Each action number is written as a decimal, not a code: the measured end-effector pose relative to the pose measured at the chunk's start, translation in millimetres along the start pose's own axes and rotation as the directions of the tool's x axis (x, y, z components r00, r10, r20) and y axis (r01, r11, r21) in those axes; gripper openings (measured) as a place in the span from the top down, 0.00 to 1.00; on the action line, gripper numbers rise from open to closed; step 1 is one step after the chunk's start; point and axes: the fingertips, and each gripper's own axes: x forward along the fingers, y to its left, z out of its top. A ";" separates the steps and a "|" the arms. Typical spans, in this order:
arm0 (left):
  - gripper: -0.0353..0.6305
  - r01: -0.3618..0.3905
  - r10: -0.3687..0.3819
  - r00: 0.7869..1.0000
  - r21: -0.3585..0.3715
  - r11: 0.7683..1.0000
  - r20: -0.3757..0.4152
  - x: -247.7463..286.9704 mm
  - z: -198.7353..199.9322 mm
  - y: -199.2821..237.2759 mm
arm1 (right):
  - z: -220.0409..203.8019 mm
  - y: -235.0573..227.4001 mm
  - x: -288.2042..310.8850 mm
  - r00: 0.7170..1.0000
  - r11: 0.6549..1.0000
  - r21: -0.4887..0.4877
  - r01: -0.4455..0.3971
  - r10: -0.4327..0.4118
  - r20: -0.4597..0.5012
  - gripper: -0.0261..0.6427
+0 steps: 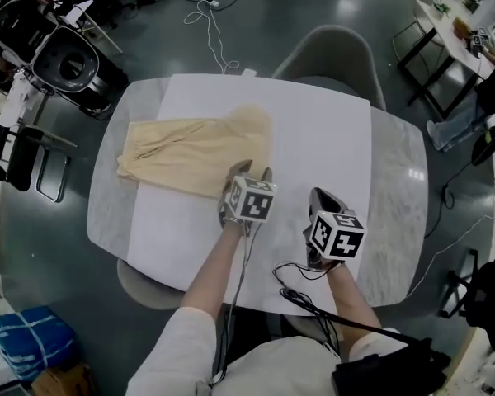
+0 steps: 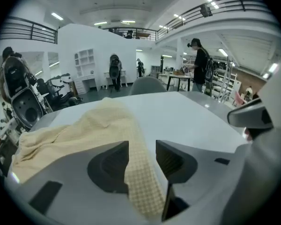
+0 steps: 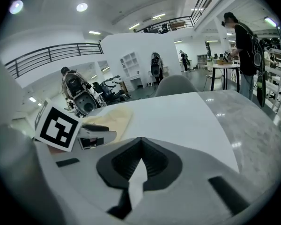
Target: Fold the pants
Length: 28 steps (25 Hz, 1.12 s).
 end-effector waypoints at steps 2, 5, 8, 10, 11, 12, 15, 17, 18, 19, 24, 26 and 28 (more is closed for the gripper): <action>0.69 -0.008 0.010 0.998 0.031 0.999 -0.056 16.2 -5.1 -7.0 | -2.5 -12.9 2.9 1.000 1.000 0.010 -0.003 0.003 -0.011 0.97; 0.69 -0.011 0.016 0.992 0.048 0.999 -0.122 36.0 -10.8 -11.8 | -6.0 -32.0 7.1 1.000 1.000 0.027 -0.004 0.005 -0.028 0.97; 0.69 0.005 -0.003 0.986 0.010 1.000 -0.169 46.5 -15.4 -9.9 | -10.6 -42.7 12.5 0.999 0.999 0.040 -0.006 0.008 -0.042 0.97; 0.69 0.027 -0.028 0.981 -0.009 1.000 -0.194 48.1 -16.5 -9.0 | -12.1 -45.2 14.5 0.999 0.999 0.047 -0.011 0.014 -0.046 0.97; 0.69 0.039 -0.041 0.978 -0.014 0.999 -0.207 48.2 -16.6 -8.4 | -11.8 -45.3 15.1 0.999 0.999 0.051 -0.016 0.018 -0.047 0.97; 0.69 0.047 -0.050 0.974 -0.019 0.999 -0.220 48.2 -16.3 -7.1 | -11.0 -44.8 15.4 0.999 0.998 0.054 -0.021 0.024 -0.046 0.97; 0.83 0.047 -0.053 0.968 -0.033 0.998 -0.245 47.6 -14.2 0.9 | -7.6 -42.8 14.9 0.998 0.998 0.056 -0.037 0.040 -0.045 0.97; 0.86 0.044 -0.053 0.968 -0.043 0.998 -0.244 47.0 -12.6 3.8 | -5.4 -42.8 14.2 0.998 0.997 0.057 -0.044 0.046 -0.043 0.97; 0.88 0.041 -0.052 0.970 -0.052 0.998 -0.239 46.5 -12.0 4.8 | -4.7 -43.1 13.7 0.998 0.997 0.058 -0.045 0.047 -0.044 0.97; 0.89 0.034 -0.049 0.971 -0.066 0.997 -0.233 45.6 -12.1 6.4 | -4.3 -43.0 13.0 0.998 0.997 0.060 -0.045 0.048 -0.044 0.97; 0.90 0.045 -0.078 0.976 -0.160 0.986 -0.203 34.1 -13.4 6.6 | 2.0 -37.2 10.8 0.998 0.997 0.053 -0.047 0.049 -0.038 0.97; 0.90 0.068 -0.102 0.977 -0.177 0.982 -0.188 26.7 -7.3 5.6 | 9.1 -32.7 11.2 0.998 0.998 0.046 -0.047 0.049 -0.030 0.97; 0.90 0.081 -0.114 0.978 -0.181 0.980 -0.178 16.3 0.1 11.2 | 17.5 -24.4 11.4 0.999 0.998 0.033 -0.047 0.048 -0.021 0.97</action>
